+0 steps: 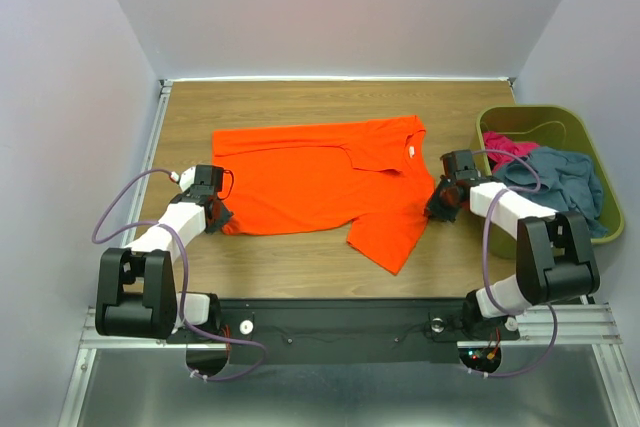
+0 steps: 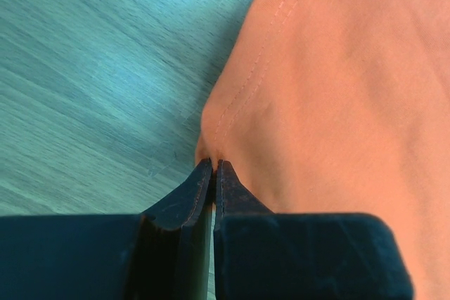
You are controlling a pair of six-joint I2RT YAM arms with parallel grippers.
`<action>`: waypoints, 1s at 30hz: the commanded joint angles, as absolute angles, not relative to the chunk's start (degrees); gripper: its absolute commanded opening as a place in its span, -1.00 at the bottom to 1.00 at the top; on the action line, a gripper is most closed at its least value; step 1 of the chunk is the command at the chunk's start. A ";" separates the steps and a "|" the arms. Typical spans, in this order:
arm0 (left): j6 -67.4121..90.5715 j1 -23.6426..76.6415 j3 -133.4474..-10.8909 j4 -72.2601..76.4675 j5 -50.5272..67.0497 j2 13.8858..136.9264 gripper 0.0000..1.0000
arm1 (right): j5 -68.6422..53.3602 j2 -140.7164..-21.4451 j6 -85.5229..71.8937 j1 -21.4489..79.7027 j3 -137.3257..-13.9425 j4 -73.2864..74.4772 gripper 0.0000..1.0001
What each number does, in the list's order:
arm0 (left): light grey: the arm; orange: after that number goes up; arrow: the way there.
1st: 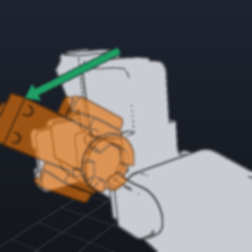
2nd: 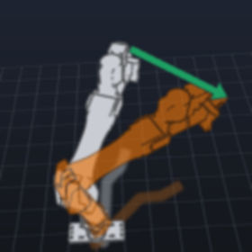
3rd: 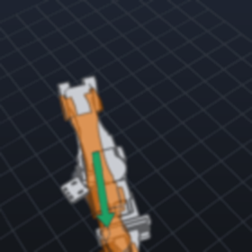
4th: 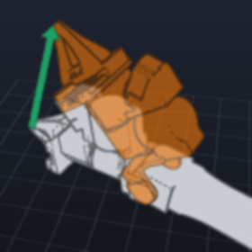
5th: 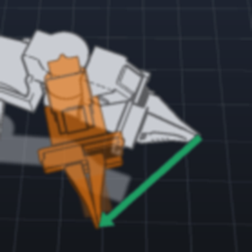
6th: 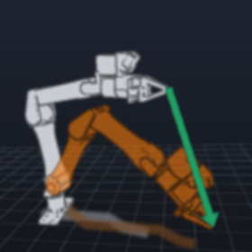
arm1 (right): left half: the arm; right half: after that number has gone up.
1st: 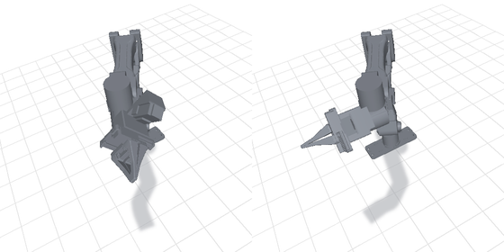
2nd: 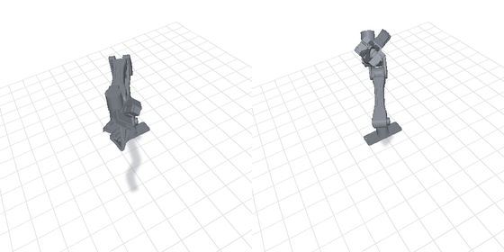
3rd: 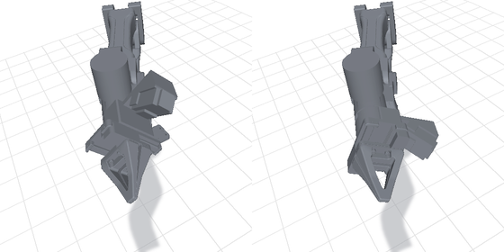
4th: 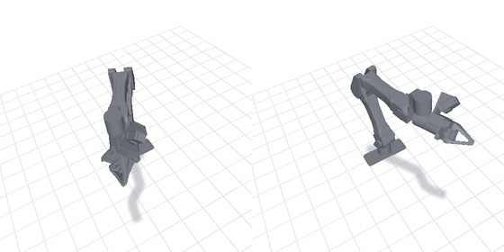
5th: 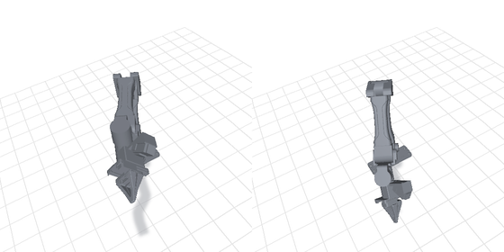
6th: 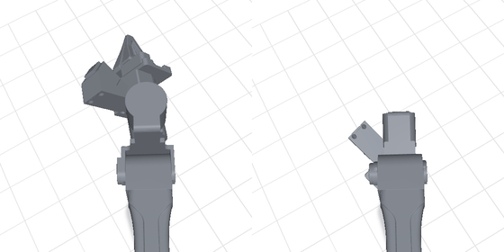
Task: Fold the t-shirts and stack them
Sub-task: Fold the tshirt
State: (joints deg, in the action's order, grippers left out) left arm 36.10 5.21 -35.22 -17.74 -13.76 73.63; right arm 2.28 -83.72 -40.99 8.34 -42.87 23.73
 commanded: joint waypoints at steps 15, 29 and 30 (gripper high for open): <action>36.65 0.79 -36.04 -19.86 -14.85 69.52 -1.00 | 3.07 -76.55 -39.47 8.52 -47.80 25.83 -0.99; 32.78 0.44 -43.59 -21.09 -13.10 73.83 -1.00 | 3.78 -82.09 -36.13 8.44 -57.74 27.69 -0.99; 32.61 0.44 -44.20 -21.18 -13.18 74.35 -1.00 | 4.04 -82.96 -35.95 8.52 -58.27 27.86 -0.99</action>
State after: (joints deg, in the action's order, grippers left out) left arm 34.39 0.62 -40.36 -20.03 -12.60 73.78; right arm 2.15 -81.47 -37.69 8.62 -54.96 27.09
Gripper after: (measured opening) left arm 0.141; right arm 0.023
